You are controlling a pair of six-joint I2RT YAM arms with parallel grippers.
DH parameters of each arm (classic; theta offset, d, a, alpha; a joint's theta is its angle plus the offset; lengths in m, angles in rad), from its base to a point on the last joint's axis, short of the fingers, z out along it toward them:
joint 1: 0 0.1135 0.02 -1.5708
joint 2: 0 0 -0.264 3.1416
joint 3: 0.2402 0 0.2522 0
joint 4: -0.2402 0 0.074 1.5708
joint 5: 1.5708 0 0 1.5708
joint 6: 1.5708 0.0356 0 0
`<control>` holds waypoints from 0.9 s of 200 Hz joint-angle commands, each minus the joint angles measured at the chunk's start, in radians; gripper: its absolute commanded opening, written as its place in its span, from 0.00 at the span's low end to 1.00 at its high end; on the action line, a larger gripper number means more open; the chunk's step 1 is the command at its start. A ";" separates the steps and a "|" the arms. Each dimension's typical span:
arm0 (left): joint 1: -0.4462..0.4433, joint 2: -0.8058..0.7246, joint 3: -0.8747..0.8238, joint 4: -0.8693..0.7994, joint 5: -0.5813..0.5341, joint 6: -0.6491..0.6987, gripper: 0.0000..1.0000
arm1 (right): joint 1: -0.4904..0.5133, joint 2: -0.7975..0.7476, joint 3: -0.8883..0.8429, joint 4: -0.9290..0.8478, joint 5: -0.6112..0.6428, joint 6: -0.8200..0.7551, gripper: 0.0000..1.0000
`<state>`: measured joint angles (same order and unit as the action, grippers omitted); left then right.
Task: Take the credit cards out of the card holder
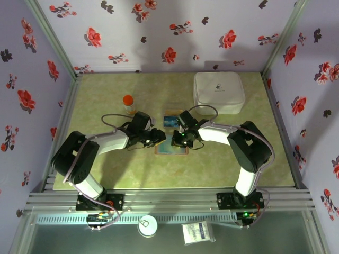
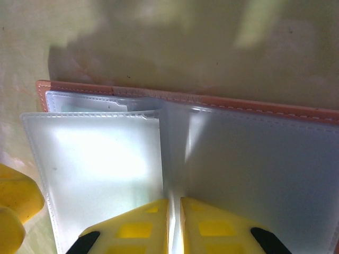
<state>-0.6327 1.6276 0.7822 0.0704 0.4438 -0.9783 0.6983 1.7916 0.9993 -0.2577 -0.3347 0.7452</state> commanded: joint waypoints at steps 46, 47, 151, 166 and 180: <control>-0.011 0.040 0.002 0.023 0.015 -0.009 0.27 | -0.007 -0.022 -0.014 -0.014 -0.004 0.016 0.14; -0.012 0.040 0.002 0.023 0.016 -0.008 0.27 | -0.008 -0.023 -0.013 -0.014 -0.004 0.016 0.14; -0.021 0.033 0.048 -0.076 -0.038 0.039 0.27 | -0.010 -0.014 -0.004 -0.022 -0.010 0.010 0.14; -0.025 0.049 0.049 -0.047 -0.020 0.027 0.26 | -0.010 -0.014 -0.005 -0.025 -0.009 0.008 0.14; -0.030 0.063 0.053 -0.028 -0.010 0.017 0.25 | -0.010 -0.013 -0.004 -0.027 -0.010 0.008 0.14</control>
<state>-0.6483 1.6573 0.8082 0.0086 0.4095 -0.9596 0.6971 1.7916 0.9993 -0.2584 -0.3389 0.7448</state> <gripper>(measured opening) 0.260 0.141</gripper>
